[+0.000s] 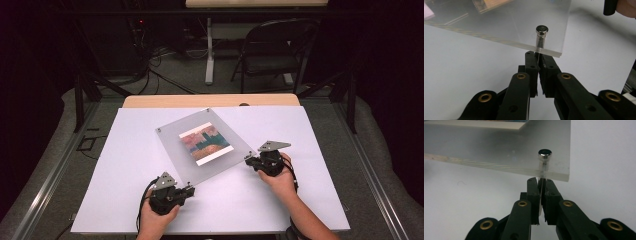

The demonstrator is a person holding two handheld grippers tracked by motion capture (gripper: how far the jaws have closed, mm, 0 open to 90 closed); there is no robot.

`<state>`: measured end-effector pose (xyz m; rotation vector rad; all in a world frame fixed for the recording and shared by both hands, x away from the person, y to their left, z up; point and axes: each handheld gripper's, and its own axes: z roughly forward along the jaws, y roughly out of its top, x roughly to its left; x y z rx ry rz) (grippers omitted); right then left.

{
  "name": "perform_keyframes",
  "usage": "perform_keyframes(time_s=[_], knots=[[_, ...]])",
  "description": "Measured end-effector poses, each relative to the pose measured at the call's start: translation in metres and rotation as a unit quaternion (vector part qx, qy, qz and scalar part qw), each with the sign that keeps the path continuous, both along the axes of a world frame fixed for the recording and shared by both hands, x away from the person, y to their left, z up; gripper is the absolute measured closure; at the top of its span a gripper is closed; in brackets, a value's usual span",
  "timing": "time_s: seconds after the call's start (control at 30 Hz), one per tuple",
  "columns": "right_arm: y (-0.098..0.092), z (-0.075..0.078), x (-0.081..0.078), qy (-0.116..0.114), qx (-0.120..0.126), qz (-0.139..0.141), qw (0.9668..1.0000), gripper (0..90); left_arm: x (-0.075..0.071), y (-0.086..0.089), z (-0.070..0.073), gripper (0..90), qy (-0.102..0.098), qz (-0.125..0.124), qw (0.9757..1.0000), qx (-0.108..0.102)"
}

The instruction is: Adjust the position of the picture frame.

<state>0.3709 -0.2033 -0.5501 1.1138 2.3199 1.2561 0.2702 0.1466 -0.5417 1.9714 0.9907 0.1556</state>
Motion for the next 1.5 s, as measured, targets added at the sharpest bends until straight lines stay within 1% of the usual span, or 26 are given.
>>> perform_keyframes(time_s=[0.03, 0.1, 0.13, 0.23, 0.37, 0.4, 0.43, 0.5, 0.53, 0.57, 0.7, 0.77, 0.8, 0.83, 0.9, 1.0, 1.07, 1.1, 1.13, 1.2, 1.33, 1.37, 1.43, 1.5], knots=[[0.001, 0.001, -0.001, -0.001, -0.001, 0.003, 1.0000, 85.3, 0.000, 0.002, 0.001, 85.6, -0.002, 0.000, 1.0000, 0.003], [0.003, 0.003, -0.002, -0.003, -0.002, 0.010, 0.9999, 85.3, 0.001, 0.006, 0.002, 85.6, -0.001, 0.003, 1.0000, 0.002], [0.004, 0.003, -0.003, -0.003, 0.001, 0.012, 0.9999, 85.4, 0.002, 0.008, 0.003, 85.5, 0.000, 0.002, 1.0000, 0.007], [0.006, 0.004, -0.009, -0.004, -0.002, 0.023, 0.9997, 85.3, 0.006, 0.015, 0.004, 85.5, 0.002, 0.005, 1.0000, 0.008], [0.006, 0.007, -0.019, -0.005, 0.008, 0.030, 0.9995, 85.1, 0.013, 0.023, 0.008, 85.5, 0.002, 0.017, 0.9998, 0.004], [0.007, 0.008, -0.026, -0.004, 0.014, 0.031, 0.9994, 85.0, 0.018, 0.028, 0.009, 85.5, 0.000, 0.025, 0.9997, 0.004], [0.007, 0.008, -0.026, -0.004, 0.014, 0.031, 0.9994, 85.0, 0.018, 0.028, 0.009, 85.4, 0.000, 0.025, 0.9997, 0.004], [0.008, 0.009, -0.033, -0.004, 0.020, 0.036, 0.9991, 84.9, 0.023, 0.032, 0.010, 85.4, -0.001, 0.035, 0.9994, 0.004], [0.010, 0.010, -0.040, -0.003, 0.021, 0.040, 0.9990, 84.7, 0.026, 0.034, 0.010, 85.3, 0.000, 0.039, 0.9992, 0.004], [0.010, 0.010, -0.040, -0.003, 0.021, 0.040, 0.9990, 84.7, 0.028, 0.035, 0.010, 85.3, 0.000, 0.043, 0.9991, 0.005], [0.014, 0.011, -0.048, -0.008, 0.021, 0.040, 0.9989, 84.3, 0.039, 0.038, 0.010, 85.1, 0.000, 0.052, 0.9987, -0.003], [0.013, 0.012, -0.048, -0.006, 0.022, 0.033, 0.9992, 84.5, 0.044, 0.036, 0.011, 84.9, 0.002, 0.052, 0.9986, -0.007], [0.011, 0.012, -0.046, -0.004, 0.028, 0.024, 0.9993, 84.8, 0.047, 0.035, 0.011, 84.8, 0.003, 0.051, 0.9987, -0.007], [0.011, 0.012, -0.046, -0.004, 0.028, 0.024, 0.9993, 84.8, 0.049, 0.033, 0.011, 84.8, 0.002, 0.053, 0.9985, -0.012], [0.008, 0.013, -0.041, 0.001, 0.044, 0.011, 0.9990, 85.2, 0.054, 0.031, 0.014, 84.9, 0.000, 0.055, 0.9984, -0.012], [0.005, 0.018, -0.034, 0.004, 0.054, -0.003, 0.9986, 85.3, 0.059, 0.027, 0.020, 85.2, -0.004, 0.055, 0.9984, -0.008], [0.004, 0.019, -0.031, 0.003, 0.052, -0.006, 0.9986, 85.3, 0.064, 0.024, 0.022, 85.3, -0.007, 0.054, 0.9985, -0.006], [0.003, 0.020, -0.029, 0.003, 0.053, -0.008, 0.9986, 85.3, 0.066, 0.023, 0.022, 85.3, -0.005, 0.054, 0.9985, -0.007], [0.002, 0.021, -0.026, 0.004, 0.055, -0.012, 0.9984, 85.4, 0.068, 0.022, 0.021, 85.4, -0.004, 0.053, 0.9985, -0.009], [0.000, 0.020, -0.021, 0.008, 0.051, -0.018, 0.9985, 85.4, 0.072, 0.020, 0.018, 85.3, -0.002, 0.054, 0.9985, -0.007], [0.000, 0.012, -0.019, 0.015, 0.048, -0.029, 0.9983, 85.3, 0.073, 0.016, 0.011, 85.3, -0.001, 0.057, 0.9984, 0.006], [0.001, 0.009, -0.018, 0.013, 0.046, -0.029, 0.9984, 85.2, 0.073, 0.016, 0.010, 85.3, 0.002, 0.056, 0.9984, 0.008], [0.002, 0.006, -0.019, 0.018, 0.041, -0.025, 0.9987, 85.2, 0.073, 0.017, 0.007, 85.2, 0.004, 0.059, 0.9982, 0.010], [0.004, 0.003, -0.018, 0.016, 0.039, -0.021, 0.9989, 85.2, 0.074, 0.019, 0.004, 85.1, 0.003, 0.063, 0.9979, 0.013]])
